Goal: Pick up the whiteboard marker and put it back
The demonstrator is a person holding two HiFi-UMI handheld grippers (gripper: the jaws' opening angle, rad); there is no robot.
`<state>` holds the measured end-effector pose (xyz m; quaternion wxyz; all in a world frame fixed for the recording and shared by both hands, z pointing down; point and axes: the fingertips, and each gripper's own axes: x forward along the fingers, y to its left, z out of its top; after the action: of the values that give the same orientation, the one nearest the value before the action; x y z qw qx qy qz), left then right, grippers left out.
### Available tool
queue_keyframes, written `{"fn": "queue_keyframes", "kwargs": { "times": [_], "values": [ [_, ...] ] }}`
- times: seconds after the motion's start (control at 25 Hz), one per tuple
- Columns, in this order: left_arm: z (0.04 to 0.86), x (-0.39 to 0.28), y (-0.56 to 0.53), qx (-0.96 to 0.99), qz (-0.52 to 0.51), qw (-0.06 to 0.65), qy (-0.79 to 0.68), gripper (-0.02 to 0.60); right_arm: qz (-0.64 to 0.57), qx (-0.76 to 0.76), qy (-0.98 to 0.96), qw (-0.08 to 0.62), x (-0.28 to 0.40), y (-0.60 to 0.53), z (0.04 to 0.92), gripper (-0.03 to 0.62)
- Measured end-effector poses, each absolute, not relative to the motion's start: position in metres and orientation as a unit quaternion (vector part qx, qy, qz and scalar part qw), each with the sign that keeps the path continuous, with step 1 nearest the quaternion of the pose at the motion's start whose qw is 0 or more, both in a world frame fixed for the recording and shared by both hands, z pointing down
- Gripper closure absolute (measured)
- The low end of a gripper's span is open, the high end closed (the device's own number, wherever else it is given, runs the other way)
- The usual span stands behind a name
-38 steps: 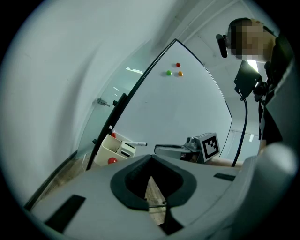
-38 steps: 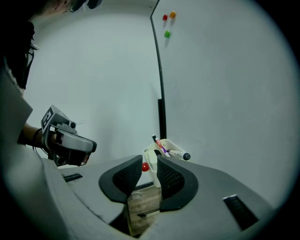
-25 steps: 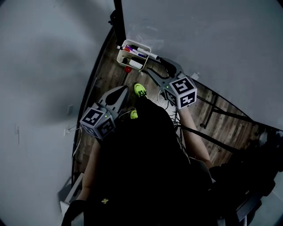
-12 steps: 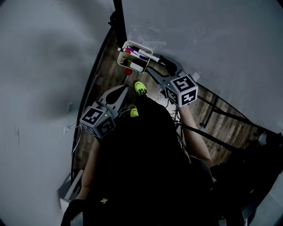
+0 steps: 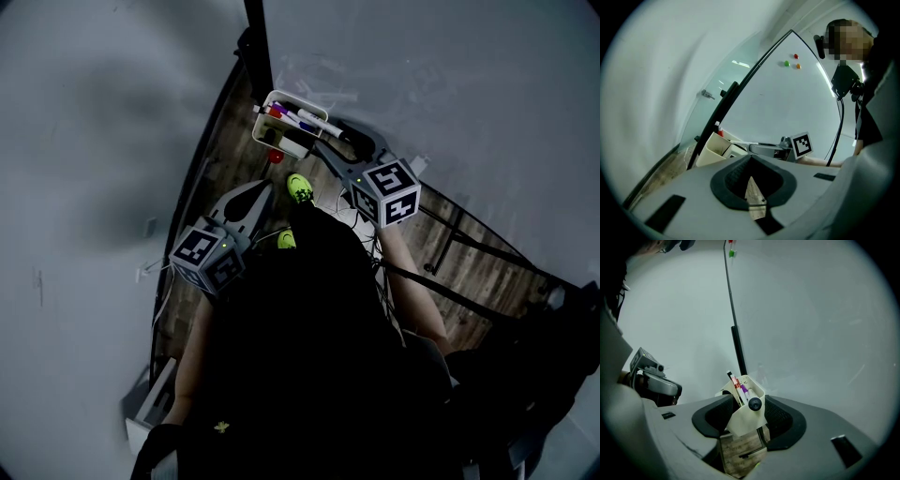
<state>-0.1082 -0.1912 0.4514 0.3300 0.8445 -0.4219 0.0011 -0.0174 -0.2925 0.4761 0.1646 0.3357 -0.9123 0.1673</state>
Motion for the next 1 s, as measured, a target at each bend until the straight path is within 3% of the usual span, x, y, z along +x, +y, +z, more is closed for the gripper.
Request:
{"fn": "queue_keyframes", "kwargs": {
  "times": [0.36,0.44,1.0],
  "values": [
    [0.4491,-0.1123,-0.1892,0.842,-0.001,0.327,-0.429,0.549,0.167,0.345,-0.909,0.163,-0.0157,-0.2946,0.4738,0.455],
    [0.4484,-0.112,-0.1882,0.842,-0.002,0.327,-0.429,0.549,0.165,0.345,-0.909,0.165,-0.0147,-0.2942,0.4741,0.505],
    [0.4464,-0.1158,-0.1867,0.843,-0.006,0.323,-0.431,0.549,0.161,0.344,-0.911,0.165,-0.0154,-0.2929,0.4701,0.511]
  ]
}}
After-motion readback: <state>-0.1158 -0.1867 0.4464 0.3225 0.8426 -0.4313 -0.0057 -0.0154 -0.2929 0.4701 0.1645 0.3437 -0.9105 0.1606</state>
